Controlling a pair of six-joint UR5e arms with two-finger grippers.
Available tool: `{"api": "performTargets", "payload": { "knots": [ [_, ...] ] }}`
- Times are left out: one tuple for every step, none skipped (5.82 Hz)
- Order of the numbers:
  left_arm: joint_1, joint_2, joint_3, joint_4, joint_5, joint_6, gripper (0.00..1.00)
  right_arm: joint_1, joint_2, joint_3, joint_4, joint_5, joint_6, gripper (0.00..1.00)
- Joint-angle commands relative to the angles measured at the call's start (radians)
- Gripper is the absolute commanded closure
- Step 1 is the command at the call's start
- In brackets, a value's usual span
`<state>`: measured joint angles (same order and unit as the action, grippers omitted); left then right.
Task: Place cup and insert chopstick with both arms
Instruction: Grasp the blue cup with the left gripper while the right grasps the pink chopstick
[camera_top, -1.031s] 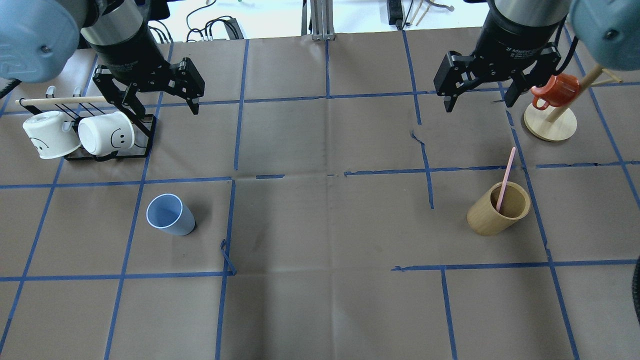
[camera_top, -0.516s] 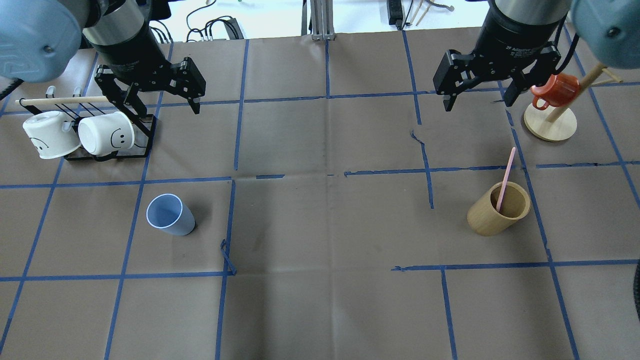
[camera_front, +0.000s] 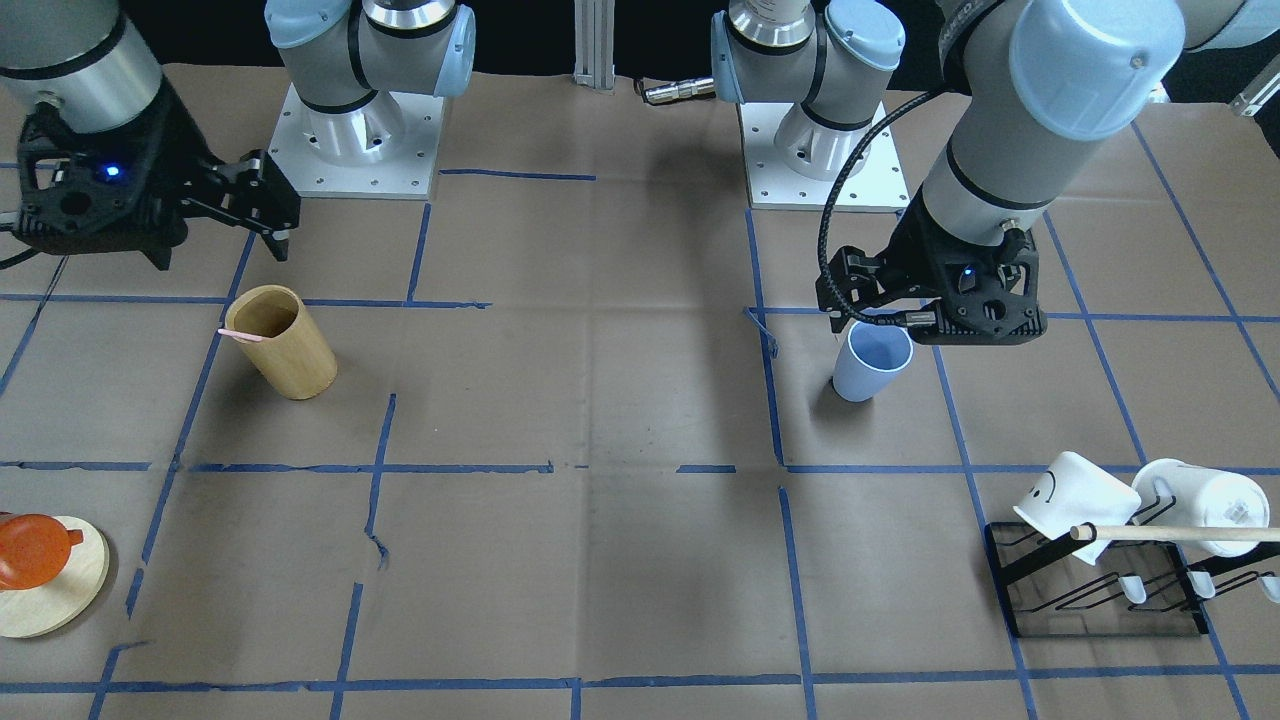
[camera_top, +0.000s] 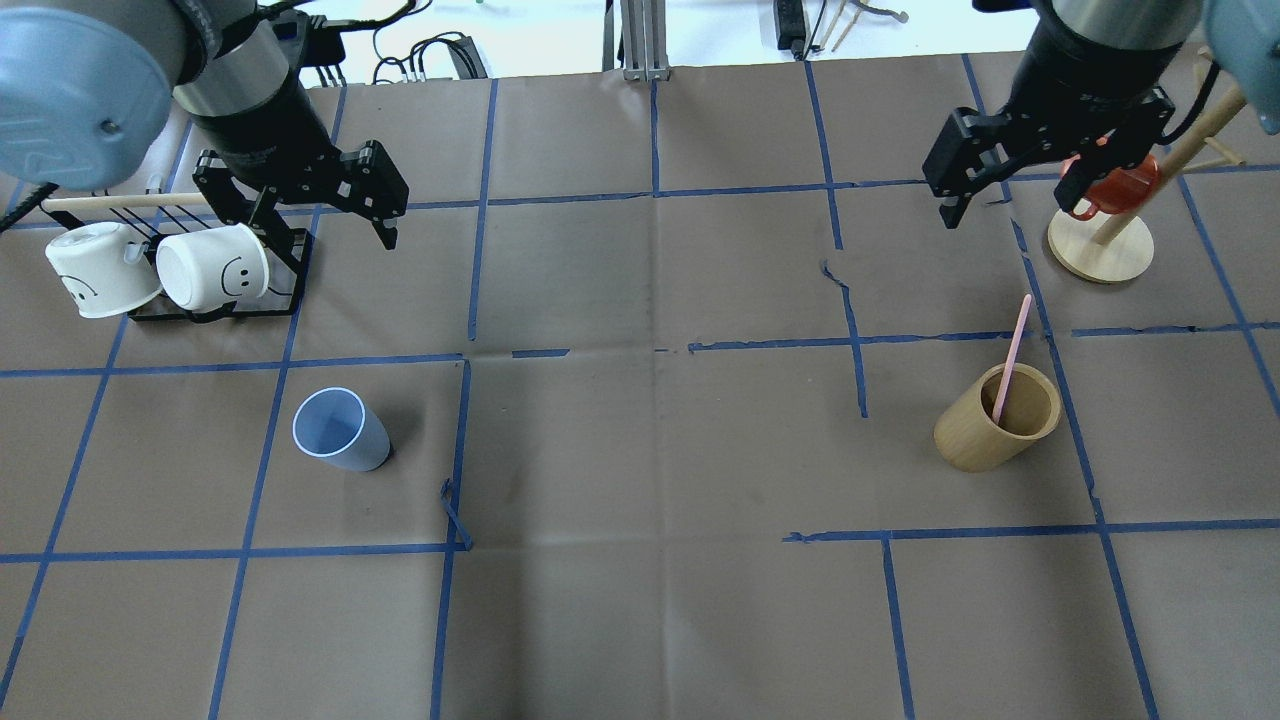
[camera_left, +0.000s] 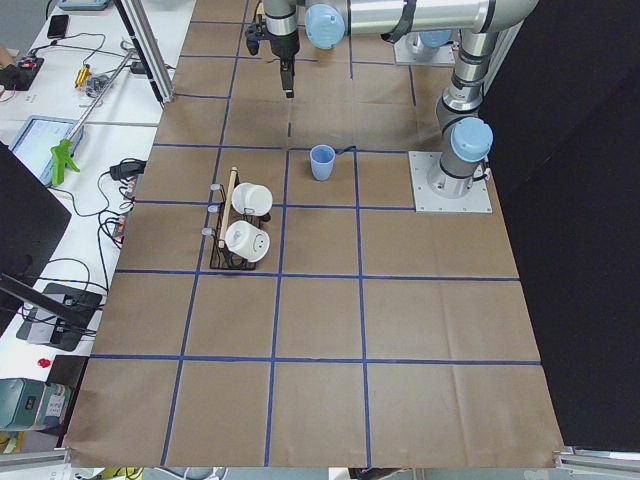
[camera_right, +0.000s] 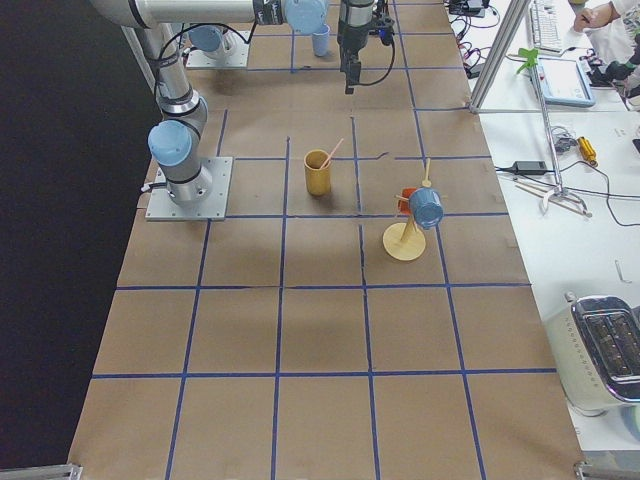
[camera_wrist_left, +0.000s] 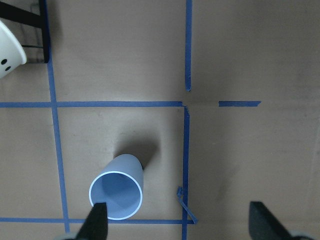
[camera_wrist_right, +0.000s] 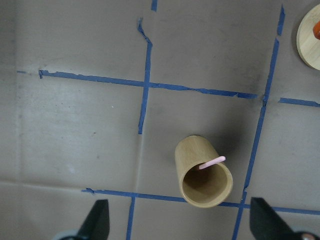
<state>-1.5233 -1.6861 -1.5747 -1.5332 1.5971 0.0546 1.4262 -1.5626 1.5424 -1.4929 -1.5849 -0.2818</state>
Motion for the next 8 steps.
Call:
{"api": "performTargets", "payload": {
  "knots": [
    [0.008, 0.009, -0.155, 0.132, 0.003, 0.033, 0.01, -0.134, -0.100, 0.181, -0.080, 0.014, -0.151, 0.00],
    [0.012, 0.016, -0.235, 0.192, 0.003, 0.034, 0.01, -0.135, -0.117, 0.271, -0.221, 0.014, -0.154, 0.00],
    [0.037, -0.003, -0.334, 0.317, 0.007, 0.068, 0.01, -0.133, -0.116, 0.332, -0.309, 0.017, -0.151, 0.00],
    [0.063, 0.012, -0.443, 0.400, 0.023, 0.092, 0.01, -0.132, -0.117, 0.411, -0.460, 0.057, -0.142, 0.00],
    [0.075, 0.019, -0.485, 0.409, 0.027, 0.097, 0.01, -0.135, -0.122, 0.503, -0.616, 0.059, -0.128, 0.00],
    [0.075, 0.014, -0.490, 0.409, 0.059, 0.094, 0.01, -0.133, -0.138, 0.592, -0.750, 0.093, -0.111, 0.00],
    [0.077, 0.013, -0.498, 0.407, 0.061, 0.094, 0.02, -0.135, -0.140, 0.640, -0.823, 0.100, -0.100, 0.00],
    [0.075, 0.005, -0.499, 0.406, 0.060, 0.091, 0.21, -0.135, -0.139, 0.645, -0.828, 0.095, -0.100, 0.00]
  ]
}}
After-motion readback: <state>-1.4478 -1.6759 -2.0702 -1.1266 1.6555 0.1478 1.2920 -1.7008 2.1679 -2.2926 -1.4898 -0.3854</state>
